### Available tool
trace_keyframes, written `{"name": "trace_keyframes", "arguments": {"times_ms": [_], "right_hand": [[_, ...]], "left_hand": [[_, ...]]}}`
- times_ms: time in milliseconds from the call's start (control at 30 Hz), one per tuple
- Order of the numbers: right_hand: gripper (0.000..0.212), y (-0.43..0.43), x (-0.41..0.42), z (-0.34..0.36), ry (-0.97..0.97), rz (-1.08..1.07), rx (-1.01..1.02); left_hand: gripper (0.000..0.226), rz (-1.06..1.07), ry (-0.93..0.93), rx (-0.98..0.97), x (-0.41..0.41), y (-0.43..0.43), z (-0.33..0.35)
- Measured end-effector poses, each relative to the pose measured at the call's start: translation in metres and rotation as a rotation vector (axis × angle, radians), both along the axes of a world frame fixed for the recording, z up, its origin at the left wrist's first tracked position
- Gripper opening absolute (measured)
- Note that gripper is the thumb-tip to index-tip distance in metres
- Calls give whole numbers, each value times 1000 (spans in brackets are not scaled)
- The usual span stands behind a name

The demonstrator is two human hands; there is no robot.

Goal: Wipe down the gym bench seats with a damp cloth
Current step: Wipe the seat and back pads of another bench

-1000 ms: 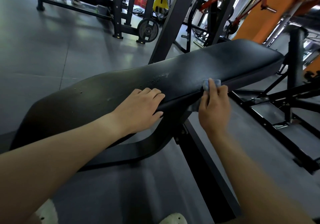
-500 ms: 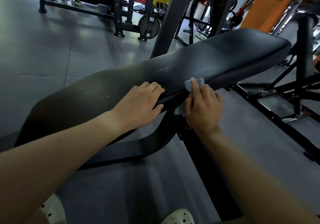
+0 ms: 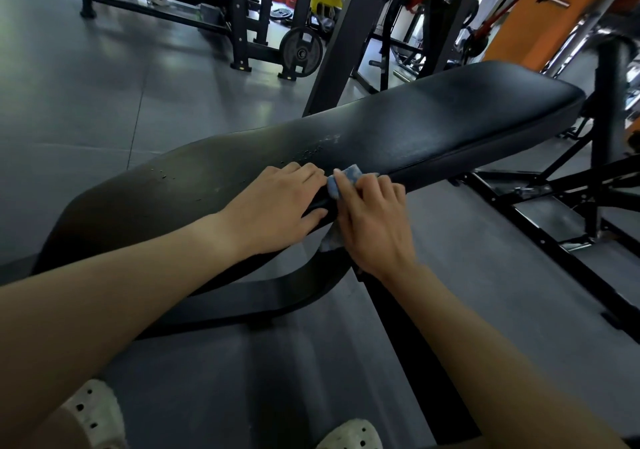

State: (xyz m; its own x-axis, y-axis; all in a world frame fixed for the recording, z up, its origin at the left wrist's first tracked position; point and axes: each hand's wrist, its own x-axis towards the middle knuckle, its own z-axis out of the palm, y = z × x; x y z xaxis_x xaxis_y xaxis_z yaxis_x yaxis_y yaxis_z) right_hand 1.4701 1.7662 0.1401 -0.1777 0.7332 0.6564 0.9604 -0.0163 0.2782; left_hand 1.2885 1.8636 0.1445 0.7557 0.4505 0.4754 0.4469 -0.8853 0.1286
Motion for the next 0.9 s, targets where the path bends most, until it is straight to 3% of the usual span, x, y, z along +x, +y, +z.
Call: {"name": "trace_keyframes", "arguments": {"times_ms": [67,233,433,600,767,900], "right_hand": [[50,1,9,12,-3,-63,17],[40,13,30,39,231,-217,152],[33,25,-4,28,218,-79,-30],[33,27,-24,22,146,18,-131],[31,34,-17,50,221,-139,-124],[27,57,-14,78,257,-319,-272]], "left_hand": [[53,3,17,25,-3,3,-3],[58,46,46,70,-13,3,-7],[71,151,86,78,-27,16,-4],[75,99,108,32,-31,25,-3],[77,61,109,-8,-34,28,-6],[78,30,114,-21,-38,30,-4]]}}
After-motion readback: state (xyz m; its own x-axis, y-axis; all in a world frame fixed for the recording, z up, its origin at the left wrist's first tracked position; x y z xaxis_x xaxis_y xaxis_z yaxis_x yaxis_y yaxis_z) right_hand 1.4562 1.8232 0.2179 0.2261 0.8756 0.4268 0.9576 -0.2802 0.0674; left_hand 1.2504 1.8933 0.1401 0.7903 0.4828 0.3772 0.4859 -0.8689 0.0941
